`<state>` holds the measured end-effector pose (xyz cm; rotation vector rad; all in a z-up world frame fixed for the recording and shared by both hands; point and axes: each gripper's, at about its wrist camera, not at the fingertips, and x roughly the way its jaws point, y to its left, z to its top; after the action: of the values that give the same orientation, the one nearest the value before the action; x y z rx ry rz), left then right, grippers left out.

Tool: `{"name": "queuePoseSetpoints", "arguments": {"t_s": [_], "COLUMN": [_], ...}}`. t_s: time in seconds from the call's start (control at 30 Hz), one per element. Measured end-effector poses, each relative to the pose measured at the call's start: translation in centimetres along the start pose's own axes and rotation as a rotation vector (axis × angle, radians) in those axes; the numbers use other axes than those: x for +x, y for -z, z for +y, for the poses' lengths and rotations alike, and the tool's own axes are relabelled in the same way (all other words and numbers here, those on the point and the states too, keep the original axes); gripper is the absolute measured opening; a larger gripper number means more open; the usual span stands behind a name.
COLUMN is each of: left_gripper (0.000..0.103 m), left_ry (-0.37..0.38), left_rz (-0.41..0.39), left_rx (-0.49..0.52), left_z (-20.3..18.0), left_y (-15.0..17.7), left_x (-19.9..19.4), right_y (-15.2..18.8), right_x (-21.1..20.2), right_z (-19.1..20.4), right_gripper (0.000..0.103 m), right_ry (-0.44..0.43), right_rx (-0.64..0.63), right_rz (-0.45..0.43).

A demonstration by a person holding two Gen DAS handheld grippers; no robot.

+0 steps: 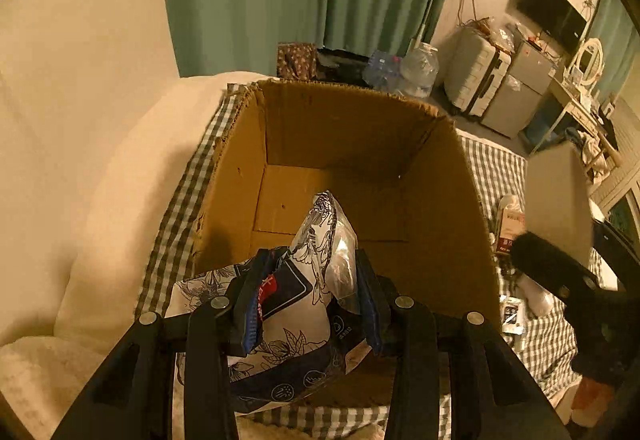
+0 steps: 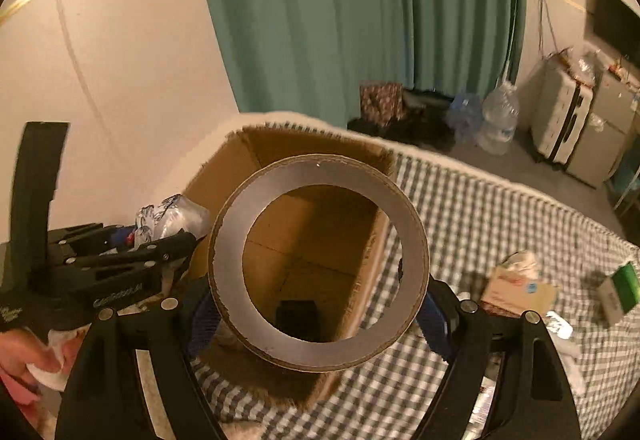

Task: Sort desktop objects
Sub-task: 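Carry both items into the cardboard box and release them, then grasp the white bunny figurine with left gripper while right grasps the hair dryer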

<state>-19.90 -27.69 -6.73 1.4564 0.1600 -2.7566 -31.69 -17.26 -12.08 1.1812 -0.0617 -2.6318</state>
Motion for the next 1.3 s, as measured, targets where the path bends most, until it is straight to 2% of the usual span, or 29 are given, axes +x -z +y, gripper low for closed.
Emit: {"name": "queuePoseSetpoints", "arguments": {"t_s": [0.03,0.07,0.1,0.13,0.2,0.23,0.37,0.57,0.7,0.9,0.97,1.07,1.3], "left_gripper": [0.042,0.049,0.062,0.069,0.090,0.092,0.092,0.095,0.099,0.103,0.103,0.103,0.103], "left_ry": [-0.003,-0.007,-0.011,-0.015,-0.023,-0.020,-0.051,-0.035,0.008,0.059,0.067,0.072,0.084], "left_rz": [-0.004,-0.013,-0.020,-0.025,-0.025,-0.019,-0.015,-0.057,-0.107,-0.164,-0.171,-0.169,-0.101], "left_rx": [0.018,0.040,0.052,0.059,0.051,0.047,0.039,0.053,0.098,0.195,0.221,0.266,0.321], "left_z": [-0.1,-0.4,-0.6,-0.7,-0.8,-0.8,-1.0,-3.7,-8.0,-16.0,-18.7,-22.3,-29.3], "left_y": [0.1,0.2,0.3,0.4,0.6,0.7,1.2,2.0,2.6,4.7,5.6,7.1,12.2], "left_x": [0.2,0.3,0.4,0.4,0.5,0.6,0.2,-3.1,-6.7,-10.4,-11.0,-10.7,-6.0], "right_y": [-0.1,-0.3,-0.5,-0.8,-1.2,-1.4,-2.1,-1.2,0.3,5.1,5.9,9.4,16.2], "right_x": [0.6,1.2,1.7,2.2,2.3,2.0,-0.2,-7.3,-12.1,-19.6,-20.5,-23.0,-22.6], "right_z": [0.0,-0.3,-0.6,-0.7,-0.6,-0.5,-1.1,-3.9,-6.2,-11.1,-11.7,-15.5,-21.0], "right_gripper": [0.082,0.082,0.083,0.083,0.087,0.089,0.092,0.092,0.092,0.093,0.093,0.094,0.094], "right_ry": [-0.009,-0.023,-0.040,-0.045,-0.024,-0.003,0.016,0.076,0.127,0.230,0.243,0.289,0.345], "right_rx": [0.008,0.019,0.031,0.052,0.075,0.083,0.099,0.109,0.132,0.160,0.164,0.198,0.276], "right_rz": [0.005,0.012,0.018,0.014,-0.003,-0.018,-0.088,-0.189,-0.238,-0.284,-0.285,-0.279,-0.234]}}
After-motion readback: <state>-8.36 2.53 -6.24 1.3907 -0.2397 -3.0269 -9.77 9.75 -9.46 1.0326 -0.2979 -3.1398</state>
